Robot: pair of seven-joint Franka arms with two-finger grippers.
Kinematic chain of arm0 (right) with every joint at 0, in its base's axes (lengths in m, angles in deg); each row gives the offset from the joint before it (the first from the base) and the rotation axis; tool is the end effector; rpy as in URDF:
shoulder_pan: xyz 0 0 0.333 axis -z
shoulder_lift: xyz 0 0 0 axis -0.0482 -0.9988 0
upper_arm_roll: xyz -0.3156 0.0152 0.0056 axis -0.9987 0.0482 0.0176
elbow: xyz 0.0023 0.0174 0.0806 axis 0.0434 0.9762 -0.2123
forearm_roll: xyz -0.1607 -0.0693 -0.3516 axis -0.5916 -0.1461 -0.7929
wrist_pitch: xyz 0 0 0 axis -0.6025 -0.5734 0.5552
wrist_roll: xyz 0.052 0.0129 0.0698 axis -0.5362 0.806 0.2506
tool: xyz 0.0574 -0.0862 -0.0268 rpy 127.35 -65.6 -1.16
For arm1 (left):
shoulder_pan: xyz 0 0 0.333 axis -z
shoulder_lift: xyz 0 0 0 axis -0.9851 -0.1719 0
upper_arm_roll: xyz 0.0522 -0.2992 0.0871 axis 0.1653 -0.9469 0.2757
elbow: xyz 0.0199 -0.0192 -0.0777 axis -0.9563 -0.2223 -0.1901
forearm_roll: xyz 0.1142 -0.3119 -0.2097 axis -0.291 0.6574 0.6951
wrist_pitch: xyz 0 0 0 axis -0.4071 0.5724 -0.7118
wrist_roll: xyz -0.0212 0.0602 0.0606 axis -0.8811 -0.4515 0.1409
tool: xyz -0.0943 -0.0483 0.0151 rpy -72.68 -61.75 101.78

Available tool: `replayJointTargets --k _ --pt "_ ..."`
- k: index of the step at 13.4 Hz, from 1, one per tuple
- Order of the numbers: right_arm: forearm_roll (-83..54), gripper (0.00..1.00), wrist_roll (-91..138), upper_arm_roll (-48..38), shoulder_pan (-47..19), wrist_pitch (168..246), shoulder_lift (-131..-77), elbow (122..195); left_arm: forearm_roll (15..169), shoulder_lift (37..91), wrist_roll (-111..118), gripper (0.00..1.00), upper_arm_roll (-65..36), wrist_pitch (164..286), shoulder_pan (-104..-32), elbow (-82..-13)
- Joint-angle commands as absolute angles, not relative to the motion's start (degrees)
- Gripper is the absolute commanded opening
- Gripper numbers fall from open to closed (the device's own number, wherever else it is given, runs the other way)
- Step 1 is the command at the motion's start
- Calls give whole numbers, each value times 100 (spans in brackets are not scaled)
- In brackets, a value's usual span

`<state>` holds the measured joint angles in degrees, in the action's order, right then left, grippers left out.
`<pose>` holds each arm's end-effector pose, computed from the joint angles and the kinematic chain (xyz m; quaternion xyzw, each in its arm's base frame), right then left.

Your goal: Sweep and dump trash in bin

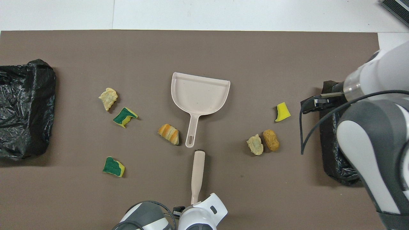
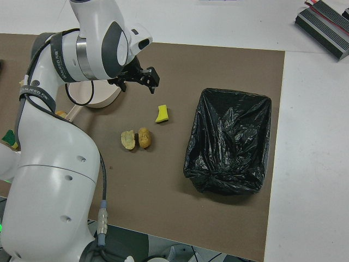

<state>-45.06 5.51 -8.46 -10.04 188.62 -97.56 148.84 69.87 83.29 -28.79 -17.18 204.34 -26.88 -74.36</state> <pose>0.5919 0.1138 0.5211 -0.9994 -0.0119 0.0309 0.0012 0.2337 -0.3951 0.3768 -0.9935 0.0825 0.0591 0.0521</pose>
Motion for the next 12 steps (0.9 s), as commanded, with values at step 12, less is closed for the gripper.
replayJointTargets --k 12 --pt "-4526 100 -3421 -839 -3175 20745 -11632 14412 6948 9254 -2276 0 -1633 18610 -6731 -7238"
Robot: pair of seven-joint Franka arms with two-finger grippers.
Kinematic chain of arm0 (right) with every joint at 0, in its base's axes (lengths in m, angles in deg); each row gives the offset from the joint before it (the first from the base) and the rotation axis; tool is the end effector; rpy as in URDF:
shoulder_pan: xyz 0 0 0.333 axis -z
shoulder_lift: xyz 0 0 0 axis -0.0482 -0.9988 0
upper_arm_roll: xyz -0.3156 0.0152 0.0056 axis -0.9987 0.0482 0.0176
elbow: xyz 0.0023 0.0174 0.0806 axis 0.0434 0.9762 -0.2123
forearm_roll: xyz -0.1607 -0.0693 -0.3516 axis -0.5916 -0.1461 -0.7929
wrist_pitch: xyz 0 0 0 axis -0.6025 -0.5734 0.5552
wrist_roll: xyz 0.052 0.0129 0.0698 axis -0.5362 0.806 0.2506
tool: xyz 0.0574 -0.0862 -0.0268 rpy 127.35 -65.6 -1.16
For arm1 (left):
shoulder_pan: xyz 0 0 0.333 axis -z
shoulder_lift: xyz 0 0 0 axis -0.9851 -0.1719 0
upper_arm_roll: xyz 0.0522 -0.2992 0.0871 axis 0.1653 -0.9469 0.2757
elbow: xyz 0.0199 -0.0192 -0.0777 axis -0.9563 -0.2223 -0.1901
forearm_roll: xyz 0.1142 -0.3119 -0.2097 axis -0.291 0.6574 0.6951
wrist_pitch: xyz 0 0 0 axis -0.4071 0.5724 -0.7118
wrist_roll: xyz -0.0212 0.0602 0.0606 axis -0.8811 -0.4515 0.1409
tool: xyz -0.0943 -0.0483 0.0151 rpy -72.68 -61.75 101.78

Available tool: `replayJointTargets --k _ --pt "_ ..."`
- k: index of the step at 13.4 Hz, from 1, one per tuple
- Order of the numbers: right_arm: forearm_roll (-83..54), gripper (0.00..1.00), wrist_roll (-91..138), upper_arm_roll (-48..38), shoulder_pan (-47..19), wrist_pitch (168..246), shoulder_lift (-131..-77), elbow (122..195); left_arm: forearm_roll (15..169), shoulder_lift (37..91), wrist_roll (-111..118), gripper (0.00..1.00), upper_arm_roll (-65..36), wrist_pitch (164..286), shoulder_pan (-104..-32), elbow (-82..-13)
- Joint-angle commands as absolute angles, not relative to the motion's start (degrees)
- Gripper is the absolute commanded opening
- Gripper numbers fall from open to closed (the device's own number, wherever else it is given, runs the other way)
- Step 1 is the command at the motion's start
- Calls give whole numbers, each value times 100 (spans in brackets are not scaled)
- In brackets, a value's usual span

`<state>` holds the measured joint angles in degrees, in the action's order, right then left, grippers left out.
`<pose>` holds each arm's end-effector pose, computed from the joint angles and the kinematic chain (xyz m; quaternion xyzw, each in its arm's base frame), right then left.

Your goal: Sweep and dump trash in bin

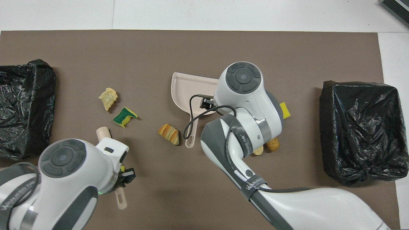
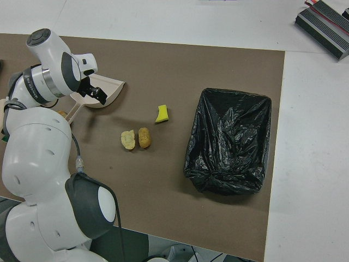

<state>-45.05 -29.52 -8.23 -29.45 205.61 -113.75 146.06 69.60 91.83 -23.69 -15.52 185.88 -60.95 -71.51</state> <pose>0.5854 0.3410 0.3880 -0.9919 0.1256 0.0090 0.0139 0.3837 -0.1713 0.4438 -0.9745 -0.1763 0.1241 0.0630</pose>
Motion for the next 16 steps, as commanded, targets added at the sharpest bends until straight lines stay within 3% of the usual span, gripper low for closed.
replayJointTargets --k 1,4,6,8,13,16 --pt "-4535 100 -3597 -848 -3316 20851 -11685 14412 6948 9193 -2206 0 -1624 18707 -7101 -7230" --pt "-4675 100 -3792 -848 -3598 21080 -11765 14386 6948 9192 -1917 0 -1624 18735 -7614 -7291" --pt "-4807 90 -3792 -839 -3677 21089 -11738 14412 6957 9437 -1950 0 -1641 18647 -7606 -7580" --pt "-4817 81 -3792 -831 -3730 21081 -11721 14465 6966 9684 -2012 0 -1659 18550 -7535 -7975" --pt "-4808 78 -3713 -822 -3731 21046 -11580 14763 7317 9755 -2835 0 -1677 18873 -6843 -8608" --pt "-4808 42 -3600 -813 -3739 21046 -11519 14851 7483 9563 -3725 0 -1677 19479 -6419 -8645"
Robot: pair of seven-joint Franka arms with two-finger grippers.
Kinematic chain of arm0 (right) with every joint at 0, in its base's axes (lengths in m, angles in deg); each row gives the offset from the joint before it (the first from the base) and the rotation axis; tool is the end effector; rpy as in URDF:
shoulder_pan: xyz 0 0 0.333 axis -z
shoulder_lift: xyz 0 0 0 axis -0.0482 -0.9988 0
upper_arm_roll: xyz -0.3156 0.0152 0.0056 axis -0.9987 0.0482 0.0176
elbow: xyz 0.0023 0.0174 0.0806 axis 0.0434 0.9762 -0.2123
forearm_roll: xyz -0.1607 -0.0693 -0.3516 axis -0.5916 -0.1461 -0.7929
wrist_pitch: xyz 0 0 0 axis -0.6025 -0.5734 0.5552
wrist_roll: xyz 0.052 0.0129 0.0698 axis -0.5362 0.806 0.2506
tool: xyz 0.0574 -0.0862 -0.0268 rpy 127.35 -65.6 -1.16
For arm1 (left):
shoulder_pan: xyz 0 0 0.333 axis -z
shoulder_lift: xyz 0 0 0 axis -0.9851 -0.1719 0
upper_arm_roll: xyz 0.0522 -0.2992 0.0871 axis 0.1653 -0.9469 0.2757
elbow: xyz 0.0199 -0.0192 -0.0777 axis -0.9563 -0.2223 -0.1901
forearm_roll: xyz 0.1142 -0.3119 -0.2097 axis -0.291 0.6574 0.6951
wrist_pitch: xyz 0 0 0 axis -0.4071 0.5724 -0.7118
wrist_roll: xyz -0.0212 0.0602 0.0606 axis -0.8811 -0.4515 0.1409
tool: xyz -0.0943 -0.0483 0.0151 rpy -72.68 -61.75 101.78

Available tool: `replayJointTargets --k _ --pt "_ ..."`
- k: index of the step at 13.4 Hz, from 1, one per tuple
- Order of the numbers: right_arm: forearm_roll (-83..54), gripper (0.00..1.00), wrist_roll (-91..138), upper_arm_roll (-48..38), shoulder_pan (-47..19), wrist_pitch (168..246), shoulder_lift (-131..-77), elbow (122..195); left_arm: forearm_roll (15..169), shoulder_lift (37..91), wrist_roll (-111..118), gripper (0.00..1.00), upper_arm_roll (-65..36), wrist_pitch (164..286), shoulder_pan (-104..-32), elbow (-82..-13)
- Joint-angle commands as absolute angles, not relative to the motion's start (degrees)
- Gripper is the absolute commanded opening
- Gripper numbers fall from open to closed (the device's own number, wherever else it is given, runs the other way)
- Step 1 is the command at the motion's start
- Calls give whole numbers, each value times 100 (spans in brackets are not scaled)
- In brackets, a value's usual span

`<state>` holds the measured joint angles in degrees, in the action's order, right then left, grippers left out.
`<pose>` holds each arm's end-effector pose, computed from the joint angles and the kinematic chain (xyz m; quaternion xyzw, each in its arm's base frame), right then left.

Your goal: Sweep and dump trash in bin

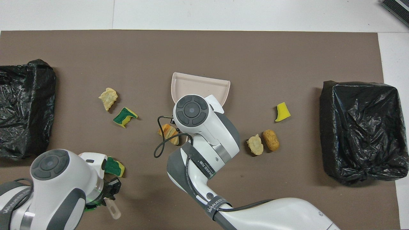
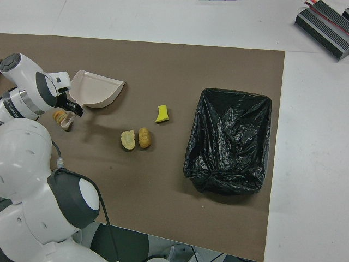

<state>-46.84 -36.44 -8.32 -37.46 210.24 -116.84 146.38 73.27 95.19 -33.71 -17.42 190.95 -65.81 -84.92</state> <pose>0.5413 0.4230 0.3558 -0.9938 0.1103 -0.0057 0.0115 0.3431 -0.1359 0.3721 -0.9351 -0.3026 0.1665 0.0794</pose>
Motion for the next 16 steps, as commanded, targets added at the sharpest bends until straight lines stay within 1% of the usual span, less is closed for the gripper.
replayJointTargets --k 1,2,4,6,8,11,14,15,16 --pt "-4799 23 -3442 -804 -3739 21054 -11501 14869 7624 9422 -3743 0 -1677 19742 -6402 -8645" --pt "-4782 1 -3232 -804 -3731 21081 -11510 14869 7660 9264 -3752 0 -1677 20023 -6393 -8619" --pt "-4825 0 -2627 -813 -3722 21055 -11536 14790 7678 8905 -3761 0 -1668 20752 -6436 -8558" --pt "-4825 0 -1785 -813 -3626 21081 -11519 14790 7748 8421 -3892 0 -1650 21220 -6489 -8199" --pt "-4799 0 -85 -839 -3372 20932 -11361 14790 7748 8104 -3919 0 -1642 21291 -6576 -7777" --pt "-4773 0 2019 -822 -2801 20397 -11036 14825 7740 7988 -3806 0 -1650 21677 -6560 -7696" --pt "-4711 0 4480 -830 -2300 19677 -10816 14843 7660 7971 -3211 0 -1633 21573 -6595 -7617" --pt "-4711 0 5174 -830 -2141 19518 -10781 14843 7660 7979 -2807 0 -1624 21530 -6638 -7573" --pt "-4711 0 5842 -830 -2035 19456 -10771 14869 7652 7971 -2429 0 -1624 21459 -6830 -7529"
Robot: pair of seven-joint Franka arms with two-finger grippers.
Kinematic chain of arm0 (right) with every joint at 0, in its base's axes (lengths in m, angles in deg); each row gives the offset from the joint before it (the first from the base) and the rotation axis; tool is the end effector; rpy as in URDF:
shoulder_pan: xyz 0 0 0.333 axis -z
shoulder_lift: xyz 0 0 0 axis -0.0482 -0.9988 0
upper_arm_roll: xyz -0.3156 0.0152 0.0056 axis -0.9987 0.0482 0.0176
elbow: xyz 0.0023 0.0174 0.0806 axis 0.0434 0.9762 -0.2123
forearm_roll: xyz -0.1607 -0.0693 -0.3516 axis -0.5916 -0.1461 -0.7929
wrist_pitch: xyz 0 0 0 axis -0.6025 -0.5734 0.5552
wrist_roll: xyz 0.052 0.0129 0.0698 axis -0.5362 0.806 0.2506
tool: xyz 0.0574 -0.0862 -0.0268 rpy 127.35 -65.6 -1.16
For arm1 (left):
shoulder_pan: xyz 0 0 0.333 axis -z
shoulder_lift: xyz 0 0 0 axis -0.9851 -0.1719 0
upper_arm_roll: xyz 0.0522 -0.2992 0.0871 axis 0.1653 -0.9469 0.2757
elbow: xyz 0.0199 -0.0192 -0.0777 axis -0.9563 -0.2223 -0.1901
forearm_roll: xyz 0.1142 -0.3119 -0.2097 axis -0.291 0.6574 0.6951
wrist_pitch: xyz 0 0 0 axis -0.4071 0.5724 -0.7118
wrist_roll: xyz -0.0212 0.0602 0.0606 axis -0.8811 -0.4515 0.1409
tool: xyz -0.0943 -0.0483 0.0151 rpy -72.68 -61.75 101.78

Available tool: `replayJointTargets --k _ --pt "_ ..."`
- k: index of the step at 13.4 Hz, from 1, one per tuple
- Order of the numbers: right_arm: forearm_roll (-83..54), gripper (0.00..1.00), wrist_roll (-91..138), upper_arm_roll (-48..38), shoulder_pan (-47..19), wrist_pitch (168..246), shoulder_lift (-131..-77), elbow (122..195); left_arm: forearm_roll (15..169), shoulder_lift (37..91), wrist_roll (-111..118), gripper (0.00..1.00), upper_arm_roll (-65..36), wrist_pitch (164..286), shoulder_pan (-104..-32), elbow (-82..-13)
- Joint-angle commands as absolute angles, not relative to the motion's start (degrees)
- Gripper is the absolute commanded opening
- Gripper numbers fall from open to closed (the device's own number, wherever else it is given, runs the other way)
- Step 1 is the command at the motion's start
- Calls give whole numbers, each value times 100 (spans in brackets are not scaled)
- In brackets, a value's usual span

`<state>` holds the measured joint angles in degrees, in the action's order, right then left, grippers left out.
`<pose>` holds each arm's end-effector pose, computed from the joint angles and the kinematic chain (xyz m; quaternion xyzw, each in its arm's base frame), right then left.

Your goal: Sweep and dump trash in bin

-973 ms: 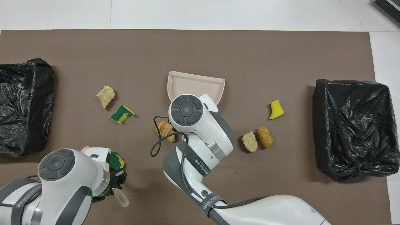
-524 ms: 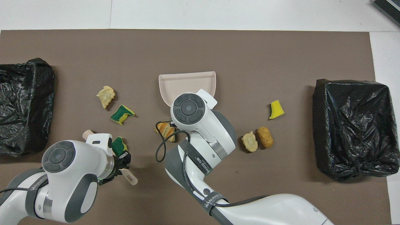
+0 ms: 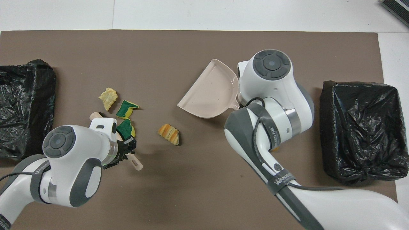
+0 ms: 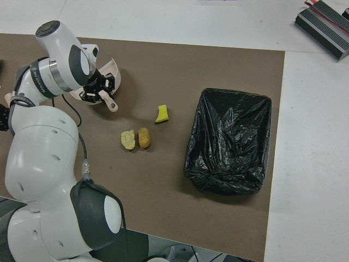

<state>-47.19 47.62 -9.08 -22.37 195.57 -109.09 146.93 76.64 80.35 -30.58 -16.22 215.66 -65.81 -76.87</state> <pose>0.6011 0.2454 0.4202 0.8828 0.4667 -0.0537 0.0017 0.4432 -0.1585 0.3498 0.9466 0.3154 -0.0560 0.0369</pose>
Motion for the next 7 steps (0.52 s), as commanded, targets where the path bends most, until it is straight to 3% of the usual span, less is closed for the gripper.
replayJointTargets --k 1,7 --pt "-4789 0 6510 -839 -2008 19472 -10745 14947 7652 7927 -1842 0 -1624 21441 -7058 -7511" --pt "-5713 0 7872 -848 -2402 19578 -10437 15519 6519 7366 -354 0 -1624 21240 -7745 -6600"
